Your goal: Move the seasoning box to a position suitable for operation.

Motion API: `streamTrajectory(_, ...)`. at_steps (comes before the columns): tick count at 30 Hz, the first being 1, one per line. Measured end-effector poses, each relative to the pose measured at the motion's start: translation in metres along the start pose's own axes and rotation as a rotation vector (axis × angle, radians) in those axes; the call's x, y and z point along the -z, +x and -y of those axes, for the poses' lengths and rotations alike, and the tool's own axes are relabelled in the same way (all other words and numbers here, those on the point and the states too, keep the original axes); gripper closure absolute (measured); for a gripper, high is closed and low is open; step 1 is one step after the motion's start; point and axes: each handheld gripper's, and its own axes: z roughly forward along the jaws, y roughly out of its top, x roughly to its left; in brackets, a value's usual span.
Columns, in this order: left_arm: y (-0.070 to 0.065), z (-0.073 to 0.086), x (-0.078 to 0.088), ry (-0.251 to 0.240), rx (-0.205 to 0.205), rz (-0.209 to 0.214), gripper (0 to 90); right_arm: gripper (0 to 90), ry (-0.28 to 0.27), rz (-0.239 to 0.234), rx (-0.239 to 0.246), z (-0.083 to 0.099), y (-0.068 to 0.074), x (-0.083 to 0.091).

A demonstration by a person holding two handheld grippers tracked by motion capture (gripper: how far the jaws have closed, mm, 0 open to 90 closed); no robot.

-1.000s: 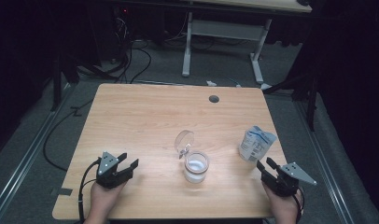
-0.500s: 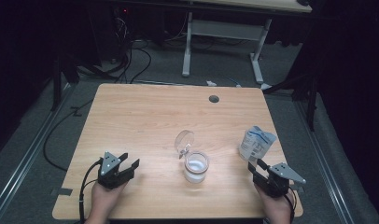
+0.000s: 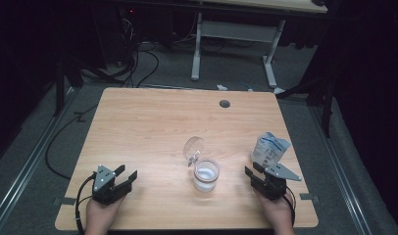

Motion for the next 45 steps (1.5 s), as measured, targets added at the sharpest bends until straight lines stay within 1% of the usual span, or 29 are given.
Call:
streamTrajectory(2, 0.001, 0.003, 0.005, -0.006, 0.012, 0.009, 47.1, 61.3, 0.004, -0.029, 0.024, -0.002, 0.007, -0.008)
streamTrajectory(3, 0.001, 0.003, 0.005, -0.006, 0.012, 0.009, 47.9, 61.3, 0.004, -0.029, 0.024, -0.002, 0.007, -0.008)
streamTrajectory(6, -0.001, 0.005, 0.006, -0.001, 0.018, 0.037, 48.9, 61.2, 0.009, -0.068, 0.040, -0.005, 0.017, -0.013)
streamTrajectory(7, -0.001, 0.005, 0.006, -0.001, 0.018, 0.037, 49.0, 61.2, 0.009, -0.068, 0.040, -0.005, 0.017, -0.013)
streamTrajectory(8, -0.005, 0.002, 0.004, 0.006, 0.039, 0.064, 49.0, 61.2, 0.009, -0.080, 0.051, -0.006, 0.022, -0.014)
streamTrajectory(9, -0.005, 0.002, 0.004, 0.006, 0.039, 0.064, 49.0, 61.2, 0.009, -0.080, 0.051, -0.006, 0.022, -0.014)
streamTrajectory(12, -0.012, -0.002, -0.002, 0.009, 0.057, 0.093, 49.0, 60.3, 0.009, -0.093, 0.065, -0.005, 0.028, -0.016)
streamTrajectory(13, -0.014, -0.004, -0.004, 0.010, 0.056, 0.096, 48.8, 59.5, 0.012, -0.096, 0.064, -0.004, 0.031, -0.016)
streamTrajectory(14, -0.019, -0.006, -0.009, 0.012, 0.043, 0.104, 50.1, 59.5, 0.014, -0.106, 0.071, -0.003, 0.034, -0.016)
streamTrajectory(15, -0.019, -0.006, -0.009, 0.012, 0.043, 0.104, 51.2, 59.5, 0.014, -0.106, 0.071, -0.003, 0.034, -0.016)
streamTrajectory(18, -0.031, -0.013, -0.019, 0.008, 0.008, 0.109, 53.5, 59.1, 0.020, -0.118, 0.085, -0.001, 0.039, -0.016)
streamTrajectory(19, -0.031, -0.013, -0.019, 0.008, 0.008, 0.109, 54.3, 59.1, 0.020, -0.118, 0.085, -0.001, 0.039, -0.016)
streamTrajectory(20, -0.035, -0.016, -0.022, 0.008, 0.000, 0.110, 54.3, 58.8, 0.017, -0.122, 0.090, -0.001, 0.040, -0.016)
streamTrajectory(22, -0.041, -0.022, -0.028, 0.005, 0.006, 0.121, 55.6, 58.9, 0.024, -0.133, 0.087, 0.000, 0.042, -0.015)
streamTrajectory(25, -0.050, -0.028, -0.036, 0.003, 0.008, 0.135, 61.4, 63.5, 0.032, -0.150, 0.091, 0.001, 0.044, -0.016)
streamTrajectory(26, -0.056, -0.032, -0.041, 0.001, 0.010, 0.148, 64.7, 65.3, 0.039, -0.159, 0.088, 0.002, 0.045, -0.016)
streamTrajectory(27, -0.056, -0.032, -0.041, 0.001, 0.010, 0.148, 65.8, 65.3, 0.039, -0.159, 0.088, 0.002, 0.045, -0.016)
streamTrajectory(28, -0.062, -0.037, -0.047, 0.011, 0.008, 0.161, 67.4, 66.3, 0.045, -0.174, 0.083, 0.002, 0.046, -0.016)
streamTrajectory(29, -0.062, -0.037, -0.047, 0.011, 0.008, 0.161, 69.5, 66.3, 0.045, -0.174, 0.083, 0.002, 0.046, -0.016)
streamTrajectory(30, -0.067, -0.040, -0.051, 0.014, 0.001, 0.163, 69.5, 66.2, 0.049, -0.181, 0.083, 0.002, 0.046, -0.017)
streamTrajectory(32, -0.074, -0.046, -0.055, 0.011, -0.005, 0.171, 75.7, 66.9, 0.056, -0.196, 0.087, 0.002, 0.049, -0.018)
streamTrajectory(34, -0.081, -0.053, -0.060, 0.009, 0.001, 0.187, 81.2, 71.6, 0.061, -0.195, 0.104, 0.003, 0.054, -0.018)
streamTrajectory(35, -0.081, -0.053, -0.060, 0.009, 0.001, 0.187, 82.2, 71.6, 0.061, -0.195, 0.104, 0.003, 0.054, -0.018)
streamTrajectory(36, -0.084, -0.057, -0.063, 0.006, 0.010, 0.194, 83.5, 78.8, 0.066, -0.192, 0.113, 0.003, 0.057, -0.018)
streamTrajectory(37, -0.086, -0.060, -0.064, 0.002, 0.014, 0.201, 83.5, 78.8, 0.066, -0.192, 0.113, 0.003, 0.057, -0.018)
streamTrajectory(38, -0.090, -0.066, -0.067, -0.014, 0.025, 0.214, 85.3, 85.8, 0.066, -0.191, 0.119, 0.003, 0.059, -0.018)
streamTrajectory(39, -0.090, -0.066, -0.067, -0.014, 0.025, 0.214, 86.1, 85.8, 0.066, -0.191, 0.119, 0.003, 0.059, -0.018)
streamTrajectory(40, -0.093, -0.071, -0.070, -0.017, 0.027, 0.221, 86.9, 89.8, 0.074, -0.189, 0.121, 0.002, 0.059, -0.018)
streamTrajectory(45, -0.100, -0.081, -0.074, -0.030, 0.024, 0.232, 89.3, 89.9, 0.064, -0.193, 0.134, 0.002, 0.062, -0.017)
